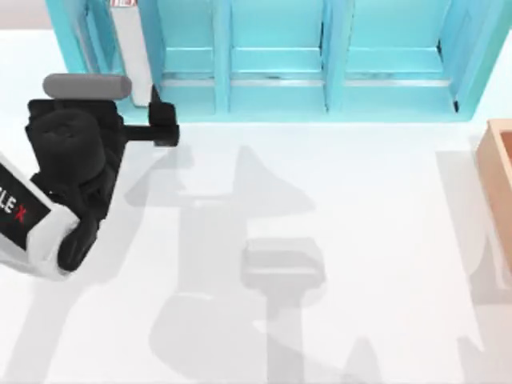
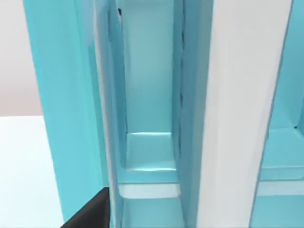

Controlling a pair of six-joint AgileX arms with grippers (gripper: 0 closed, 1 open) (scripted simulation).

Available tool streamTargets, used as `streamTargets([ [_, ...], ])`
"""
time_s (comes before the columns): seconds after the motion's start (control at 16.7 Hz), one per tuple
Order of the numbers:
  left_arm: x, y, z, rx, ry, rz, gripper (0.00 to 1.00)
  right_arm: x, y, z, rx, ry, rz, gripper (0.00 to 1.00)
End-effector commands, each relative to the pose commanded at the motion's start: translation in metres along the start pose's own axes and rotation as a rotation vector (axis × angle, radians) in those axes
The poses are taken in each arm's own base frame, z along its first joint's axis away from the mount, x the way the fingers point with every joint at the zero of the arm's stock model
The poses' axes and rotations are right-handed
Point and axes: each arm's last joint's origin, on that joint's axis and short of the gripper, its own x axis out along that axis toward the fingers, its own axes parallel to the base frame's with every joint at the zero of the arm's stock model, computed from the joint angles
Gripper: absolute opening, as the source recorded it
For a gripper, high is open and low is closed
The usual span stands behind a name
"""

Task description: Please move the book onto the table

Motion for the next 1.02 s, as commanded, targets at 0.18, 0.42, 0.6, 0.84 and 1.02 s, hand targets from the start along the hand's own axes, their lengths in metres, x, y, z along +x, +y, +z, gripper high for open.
streamTargets([
  [0.18, 0.008, -0.006, -0.011, -0.005, -0.017, -0.002, 1.00, 0.000, 0.000, 0.000, 0.000, 0.000, 0.000, 1.00],
  [0.42, 0.009, -0.007, -0.012, -0.005, -0.018, -0.002, 1.00, 0.000, 0.000, 0.000, 0.000, 0.000, 0.000, 1.00],
  [0.6, 0.012, -0.005, -0.012, -0.004, -0.014, 0.000, 1.00, 0.000, 0.000, 0.000, 0.000, 0.000, 0.000, 1.00],
  [0.84, 0.044, -0.008, -0.012, -0.005, -0.017, -0.003, 1.00, 0.000, 0.000, 0.000, 0.000, 0.000, 0.000, 1.00],
  [1.02, 0.077, -0.009, -0.011, -0.005, -0.020, -0.002, 1.00, 0.000, 0.000, 0.000, 0.000, 0.000, 0.000, 1.00],
])
